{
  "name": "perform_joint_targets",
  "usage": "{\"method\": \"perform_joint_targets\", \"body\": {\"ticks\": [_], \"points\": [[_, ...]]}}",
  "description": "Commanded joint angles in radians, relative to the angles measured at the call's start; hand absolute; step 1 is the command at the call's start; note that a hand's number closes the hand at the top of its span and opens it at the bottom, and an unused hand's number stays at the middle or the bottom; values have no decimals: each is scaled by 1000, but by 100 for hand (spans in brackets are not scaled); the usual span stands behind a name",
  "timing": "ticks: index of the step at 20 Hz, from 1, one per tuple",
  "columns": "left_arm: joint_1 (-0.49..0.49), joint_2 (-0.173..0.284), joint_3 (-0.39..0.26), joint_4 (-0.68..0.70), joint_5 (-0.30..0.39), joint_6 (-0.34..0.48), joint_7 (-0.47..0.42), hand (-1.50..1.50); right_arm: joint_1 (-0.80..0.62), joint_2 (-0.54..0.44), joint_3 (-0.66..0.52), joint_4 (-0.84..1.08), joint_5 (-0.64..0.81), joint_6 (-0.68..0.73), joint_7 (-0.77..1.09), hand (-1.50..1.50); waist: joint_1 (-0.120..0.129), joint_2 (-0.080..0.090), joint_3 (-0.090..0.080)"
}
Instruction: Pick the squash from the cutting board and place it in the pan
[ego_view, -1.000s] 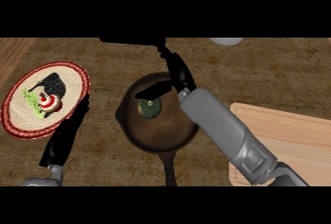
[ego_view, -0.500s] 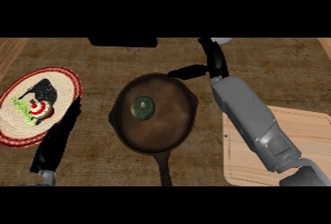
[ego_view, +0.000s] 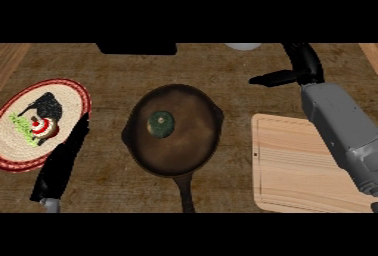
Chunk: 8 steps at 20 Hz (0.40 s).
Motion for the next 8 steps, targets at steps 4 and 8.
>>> {"method": "perform_joint_targets", "body": {"ticks": [4, 8], "points": [[66, 11, 34, -15, 18, -29, -59, 0, 18, -120, -38, 107, 36, 161, -117, -150, 7, 2, 0], [-20, -16, 14, 39, -15, -19, -18, 0, 25, -183, -61, 153, 43, 247, -170, -150, 4, 5, 1]]}}
